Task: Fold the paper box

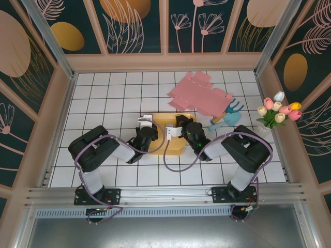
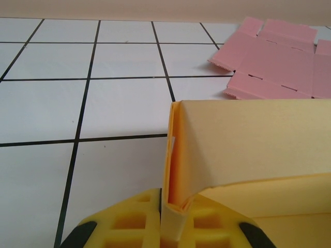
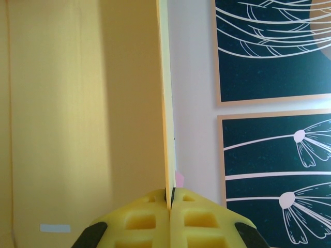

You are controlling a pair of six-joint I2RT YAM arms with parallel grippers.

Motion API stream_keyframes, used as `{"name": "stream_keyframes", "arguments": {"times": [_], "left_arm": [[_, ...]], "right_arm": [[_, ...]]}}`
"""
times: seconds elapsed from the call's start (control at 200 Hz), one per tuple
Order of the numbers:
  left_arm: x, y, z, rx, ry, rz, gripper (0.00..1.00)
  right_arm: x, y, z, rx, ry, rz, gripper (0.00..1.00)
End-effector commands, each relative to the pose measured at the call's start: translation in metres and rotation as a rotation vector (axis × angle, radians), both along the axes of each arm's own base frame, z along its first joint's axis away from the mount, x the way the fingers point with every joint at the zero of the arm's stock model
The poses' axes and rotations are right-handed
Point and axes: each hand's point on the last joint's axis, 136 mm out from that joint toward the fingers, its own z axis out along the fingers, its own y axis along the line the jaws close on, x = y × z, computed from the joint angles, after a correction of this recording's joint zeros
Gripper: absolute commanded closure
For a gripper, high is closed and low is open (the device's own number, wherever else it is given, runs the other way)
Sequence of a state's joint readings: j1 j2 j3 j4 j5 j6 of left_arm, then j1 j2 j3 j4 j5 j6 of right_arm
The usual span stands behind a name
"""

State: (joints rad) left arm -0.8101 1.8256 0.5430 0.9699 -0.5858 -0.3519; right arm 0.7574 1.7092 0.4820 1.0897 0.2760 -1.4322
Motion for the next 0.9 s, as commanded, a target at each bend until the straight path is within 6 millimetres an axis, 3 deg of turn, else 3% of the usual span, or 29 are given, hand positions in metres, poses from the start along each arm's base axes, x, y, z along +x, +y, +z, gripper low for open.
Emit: {"name": "stream_keyframes", "arguments": {"times": [0.0,0.095,0.16,0.345,0.776,0.801,0.896], "left_arm": [[0.007,0.032,-0.002,0.034,0.022,0.102,0.84],[0.001,0.019,0.011,-0.006,0.026,0.01,0.72],[-0.003,0.013,0.028,-0.039,0.008,-0.032,0.69],[-0.013,-0.002,0.049,-0.093,-0.005,-0.143,0.62],[0.003,-0.004,0.021,0.036,0.019,-0.108,0.6],[0.004,-0.003,0.01,0.061,0.038,-0.102,0.6],[0.008,-0.001,0.005,0.077,0.034,-0.095,0.6]], "right_arm": [[-0.015,-0.033,-0.065,-0.142,0.201,-0.074,1.0],[-0.013,-0.033,-0.066,-0.144,0.207,-0.079,1.0],[-0.013,-0.033,-0.067,-0.143,0.21,-0.08,1.0],[-0.014,-0.033,-0.07,-0.14,0.226,-0.079,1.0],[-0.018,-0.026,-0.063,-0.116,0.228,-0.057,1.0],[-0.018,-0.026,-0.064,-0.117,0.23,-0.056,1.0],[-0.019,-0.025,-0.065,-0.118,0.236,-0.05,1.0]]}}
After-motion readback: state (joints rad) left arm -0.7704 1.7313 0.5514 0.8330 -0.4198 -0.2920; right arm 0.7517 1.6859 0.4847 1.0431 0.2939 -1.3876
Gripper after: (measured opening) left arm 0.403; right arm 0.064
